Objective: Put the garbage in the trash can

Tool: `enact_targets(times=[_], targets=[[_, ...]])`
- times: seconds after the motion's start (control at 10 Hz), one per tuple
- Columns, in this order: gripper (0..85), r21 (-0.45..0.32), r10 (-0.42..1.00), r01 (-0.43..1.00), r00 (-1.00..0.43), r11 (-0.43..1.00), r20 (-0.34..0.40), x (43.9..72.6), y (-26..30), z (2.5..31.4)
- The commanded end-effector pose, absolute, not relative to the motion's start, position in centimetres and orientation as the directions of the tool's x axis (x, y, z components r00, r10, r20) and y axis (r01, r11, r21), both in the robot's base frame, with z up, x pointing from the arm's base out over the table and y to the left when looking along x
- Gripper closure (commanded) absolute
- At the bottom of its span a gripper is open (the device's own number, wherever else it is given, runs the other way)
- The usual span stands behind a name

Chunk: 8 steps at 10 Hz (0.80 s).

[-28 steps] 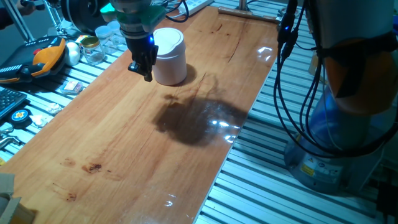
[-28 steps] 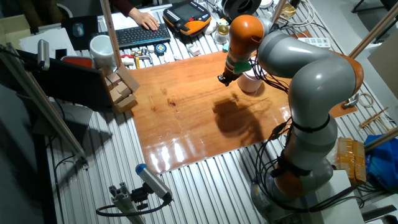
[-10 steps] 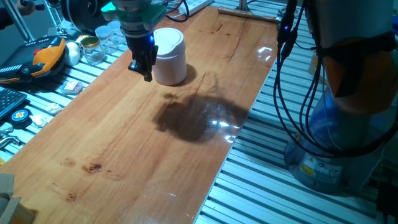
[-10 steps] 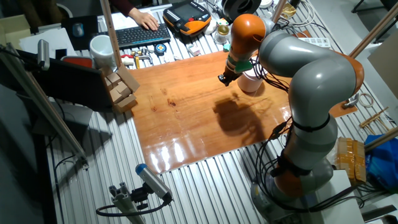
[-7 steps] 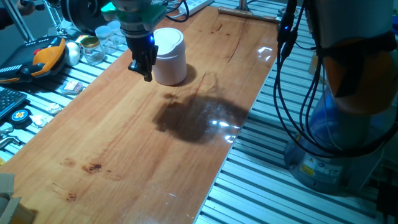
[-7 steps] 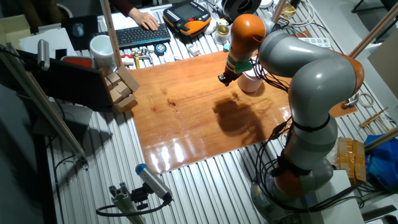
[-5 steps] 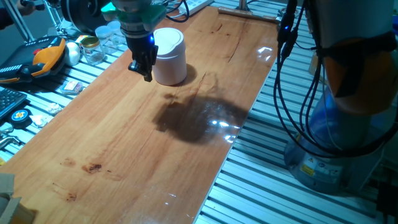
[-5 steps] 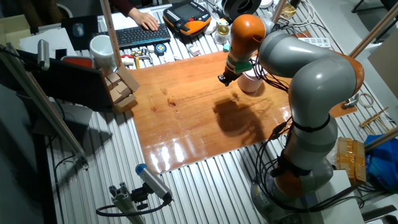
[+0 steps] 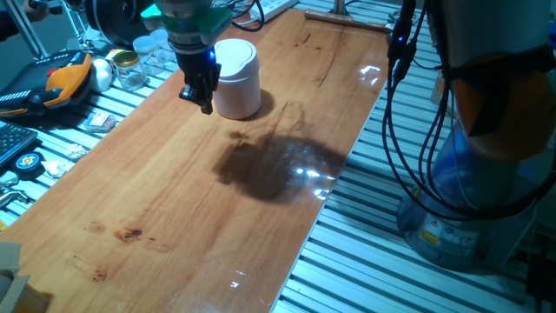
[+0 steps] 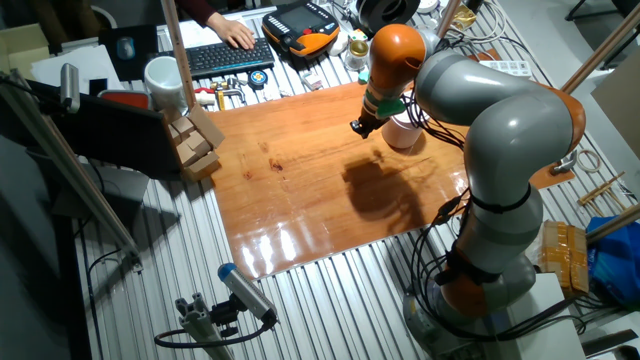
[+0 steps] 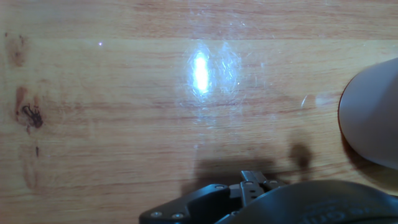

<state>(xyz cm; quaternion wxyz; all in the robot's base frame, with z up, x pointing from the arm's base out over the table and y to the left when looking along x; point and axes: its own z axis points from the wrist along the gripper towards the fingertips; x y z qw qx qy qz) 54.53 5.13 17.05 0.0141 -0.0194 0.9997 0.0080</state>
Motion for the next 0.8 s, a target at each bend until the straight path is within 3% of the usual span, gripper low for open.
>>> enact_targets(times=[0.0, 0.7], targets=[[85.0, 0.013, -0.039, -0.039, -0.999, 0.999, -0.03, 54.53, 5.14, 17.05], [85.0, 0.011, -0.043, -0.044, -0.999, 0.999, -0.027, 54.54, 5.13, 17.04]])
